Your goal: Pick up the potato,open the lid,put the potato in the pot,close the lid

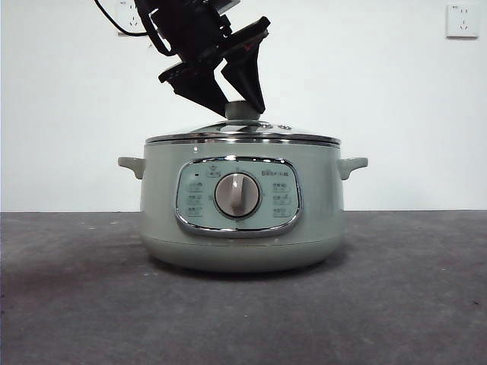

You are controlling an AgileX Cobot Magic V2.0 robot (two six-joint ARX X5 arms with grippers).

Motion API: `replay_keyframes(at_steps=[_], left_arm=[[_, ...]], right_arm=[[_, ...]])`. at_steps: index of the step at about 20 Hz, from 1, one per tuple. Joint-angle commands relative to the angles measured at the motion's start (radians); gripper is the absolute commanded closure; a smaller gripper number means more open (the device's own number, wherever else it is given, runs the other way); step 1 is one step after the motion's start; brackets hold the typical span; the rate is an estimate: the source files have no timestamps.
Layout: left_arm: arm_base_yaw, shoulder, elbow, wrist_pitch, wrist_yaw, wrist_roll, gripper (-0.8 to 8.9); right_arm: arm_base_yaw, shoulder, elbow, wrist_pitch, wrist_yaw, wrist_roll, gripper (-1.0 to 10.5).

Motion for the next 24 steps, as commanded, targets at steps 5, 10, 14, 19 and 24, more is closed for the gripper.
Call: replay_keyframes(at_steps=[5,10,14,19,24], left_arm=[[-0.002,0.033,-0.007,-0.031,0.007,-0.019,1.24],[-0.005,-0.080,-0.006,-0.089,0.006,-0.032,1.22],[-0.018,-0.231,-0.006,-0.200,0.007,-0.034,1.22],[-0.066,-0.409,-0.007,-0.459,0.014,-0.017,1.22],[-0.177,-0.517,-0.007,-0.664,0.007,-0.015,1.22]], right_arm=[[0.002,-0.002,-0.012,-0.020,0.016,0.008,2.5],[0.002,-0.002,-0.013,-0.020,0.015,-0.007,2.6],[0.002,-0.002,-0.012,-0.020,0.016,-0.009,2.6],[0.002,-0.001,-0.013,-0.013,0.016,-0.008,2.6],[0.002,0.006,-0.012,0.042,0.015,-0.008,2.6]])
